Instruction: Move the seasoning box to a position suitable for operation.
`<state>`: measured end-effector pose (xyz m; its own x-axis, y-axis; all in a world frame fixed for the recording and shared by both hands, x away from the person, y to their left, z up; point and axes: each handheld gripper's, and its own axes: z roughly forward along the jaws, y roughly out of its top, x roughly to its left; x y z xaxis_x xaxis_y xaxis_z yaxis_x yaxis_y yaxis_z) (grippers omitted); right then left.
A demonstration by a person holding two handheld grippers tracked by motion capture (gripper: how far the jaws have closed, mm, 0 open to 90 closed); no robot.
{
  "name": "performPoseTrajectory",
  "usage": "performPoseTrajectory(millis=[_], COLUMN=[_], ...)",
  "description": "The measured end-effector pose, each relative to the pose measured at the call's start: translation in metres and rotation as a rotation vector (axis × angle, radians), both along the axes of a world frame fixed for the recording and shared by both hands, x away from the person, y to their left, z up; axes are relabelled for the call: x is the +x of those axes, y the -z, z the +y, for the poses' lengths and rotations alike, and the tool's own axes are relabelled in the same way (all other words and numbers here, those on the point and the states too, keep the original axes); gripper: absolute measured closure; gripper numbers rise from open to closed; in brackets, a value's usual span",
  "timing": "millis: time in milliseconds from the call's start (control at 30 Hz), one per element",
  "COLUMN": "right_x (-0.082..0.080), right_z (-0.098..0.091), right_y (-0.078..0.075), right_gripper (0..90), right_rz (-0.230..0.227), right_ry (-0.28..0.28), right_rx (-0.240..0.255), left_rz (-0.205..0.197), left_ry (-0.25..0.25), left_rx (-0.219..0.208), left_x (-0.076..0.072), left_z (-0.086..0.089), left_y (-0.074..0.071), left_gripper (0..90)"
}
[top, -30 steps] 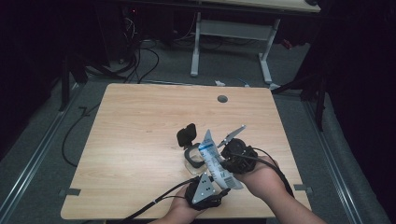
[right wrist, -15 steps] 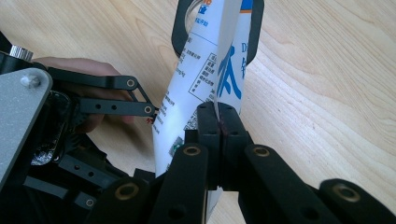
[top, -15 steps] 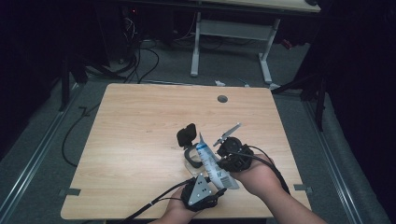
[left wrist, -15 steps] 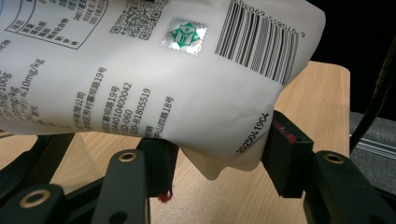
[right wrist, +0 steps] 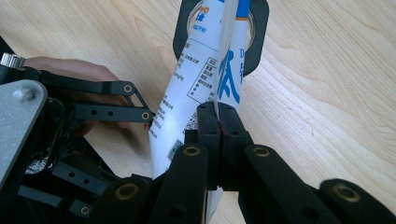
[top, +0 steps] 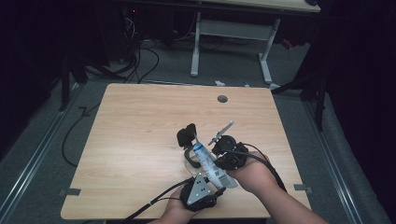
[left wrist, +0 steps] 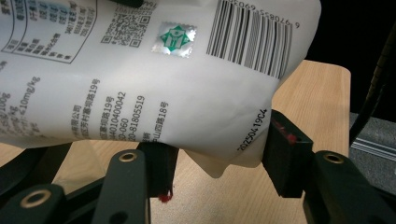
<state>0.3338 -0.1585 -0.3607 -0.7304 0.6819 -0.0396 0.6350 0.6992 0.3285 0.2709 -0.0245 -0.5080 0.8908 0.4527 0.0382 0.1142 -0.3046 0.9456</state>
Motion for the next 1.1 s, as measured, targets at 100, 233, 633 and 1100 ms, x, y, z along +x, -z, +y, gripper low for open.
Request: performPoseTrajectory(millis=[100,233,633,1100], right_x=[0.0008,0.0020,0.0044,0.0075], right_z=[0.0011,0.0021,0.0025,0.0026], right_y=[-0.0008,-0.0018,-0.0030,-0.0061], right_gripper=[89.8,89.8,89.8,89.9], right_rz=[-0.003,-0.003,-0.003,-0.008], right_ry=[-0.003,-0.006,-0.009,-0.008], right_rx=[-0.011,-0.016,-0.020,-0.025], left_rz=[0.003,-0.001,-0.021,-0.026], left_ry=[0.002,0.005,0.005,-0.002], left_rx=[-0.006,-0.007,-0.002,-0.009], left_x=[-0.0005,-0.0015,-0.0028,-0.0014], left_z=[-0.0002,-0.0015,-0.0045,-0.0064], left_y=[-0.0011,-0.0026,-0.0056,-0.0089], left_gripper=[50.8,50.8,50.8,50.8])
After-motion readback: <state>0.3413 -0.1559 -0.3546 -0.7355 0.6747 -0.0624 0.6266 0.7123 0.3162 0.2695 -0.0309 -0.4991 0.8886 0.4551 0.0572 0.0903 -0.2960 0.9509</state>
